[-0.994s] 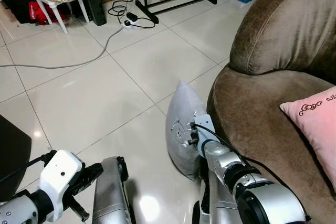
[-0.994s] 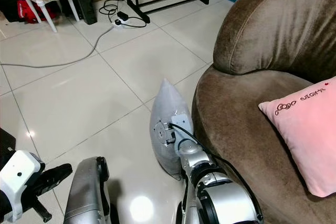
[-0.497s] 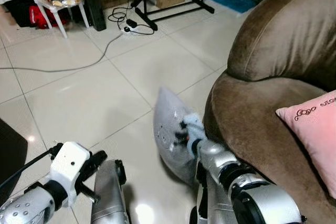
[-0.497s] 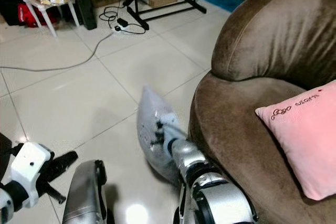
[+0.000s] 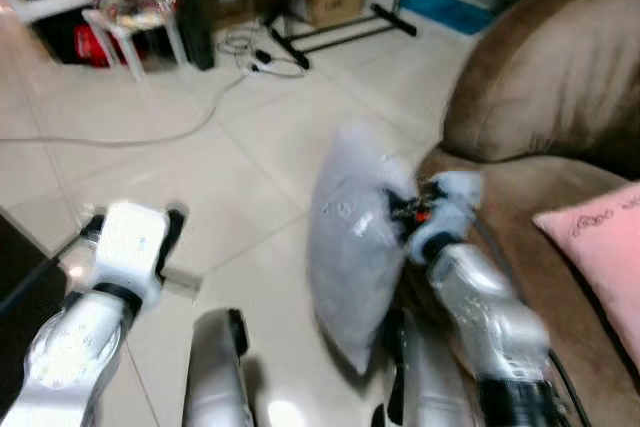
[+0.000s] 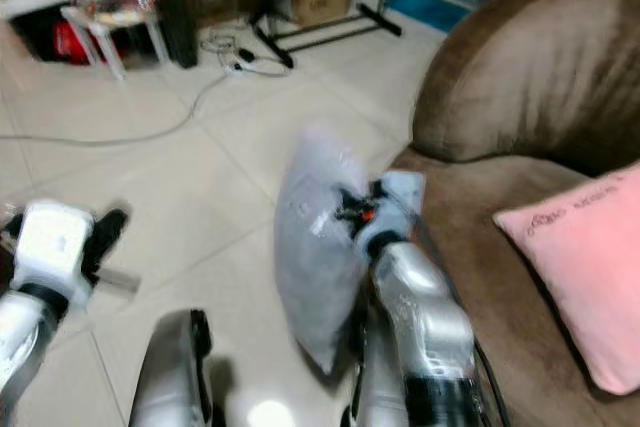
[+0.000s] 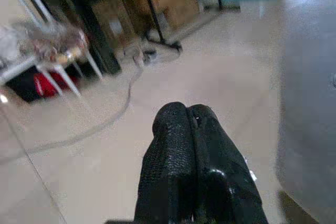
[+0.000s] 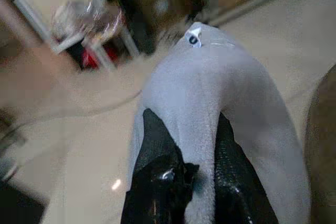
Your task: Move the pillow to the sofa from floor
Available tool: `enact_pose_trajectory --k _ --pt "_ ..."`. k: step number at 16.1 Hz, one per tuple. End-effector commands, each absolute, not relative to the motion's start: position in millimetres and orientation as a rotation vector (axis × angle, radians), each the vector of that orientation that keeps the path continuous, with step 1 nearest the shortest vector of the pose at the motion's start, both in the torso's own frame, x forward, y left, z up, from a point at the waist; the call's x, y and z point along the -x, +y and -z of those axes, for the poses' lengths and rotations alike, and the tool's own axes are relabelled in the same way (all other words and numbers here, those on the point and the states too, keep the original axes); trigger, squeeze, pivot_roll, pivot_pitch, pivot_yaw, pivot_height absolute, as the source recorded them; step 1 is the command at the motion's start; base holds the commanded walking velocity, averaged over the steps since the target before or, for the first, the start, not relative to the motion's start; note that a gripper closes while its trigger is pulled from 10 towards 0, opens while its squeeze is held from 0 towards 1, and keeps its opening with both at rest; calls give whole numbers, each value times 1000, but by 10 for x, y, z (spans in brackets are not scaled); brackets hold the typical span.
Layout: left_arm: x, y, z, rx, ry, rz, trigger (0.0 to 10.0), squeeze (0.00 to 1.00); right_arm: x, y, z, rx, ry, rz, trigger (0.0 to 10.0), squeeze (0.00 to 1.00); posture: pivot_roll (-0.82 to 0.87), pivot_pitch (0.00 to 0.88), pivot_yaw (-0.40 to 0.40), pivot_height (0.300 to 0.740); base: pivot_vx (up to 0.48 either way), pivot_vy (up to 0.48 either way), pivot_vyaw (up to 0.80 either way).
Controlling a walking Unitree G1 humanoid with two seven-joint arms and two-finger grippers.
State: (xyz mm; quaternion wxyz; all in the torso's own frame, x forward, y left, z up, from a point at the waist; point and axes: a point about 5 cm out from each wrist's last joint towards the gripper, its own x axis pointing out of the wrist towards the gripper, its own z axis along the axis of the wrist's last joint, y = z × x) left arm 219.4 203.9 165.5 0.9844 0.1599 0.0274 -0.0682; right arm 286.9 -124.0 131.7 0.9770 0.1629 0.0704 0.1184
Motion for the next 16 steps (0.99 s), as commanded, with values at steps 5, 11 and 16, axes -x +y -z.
enact_pose_trajectory --k 5,11,16 --pt "-2328 1886 -1678 -287 -25 119 10000 0 -2862 -1281 -1645 -283 11 -245 10000 0 -27 0 2 536 0 0 0" --pt "-2384 1883 -1659 -316 -36 99 10000 0 -2884 -1183 -1721 -248 4 -258 10000 0 -17 0 -10 596 0 0 0" --pt "-2385 1886 -1647 -310 -37 81 10000 0 -2889 -1170 -1767 -247 -3 -276 10000 0 -12 0 -14 641 0 0 0"
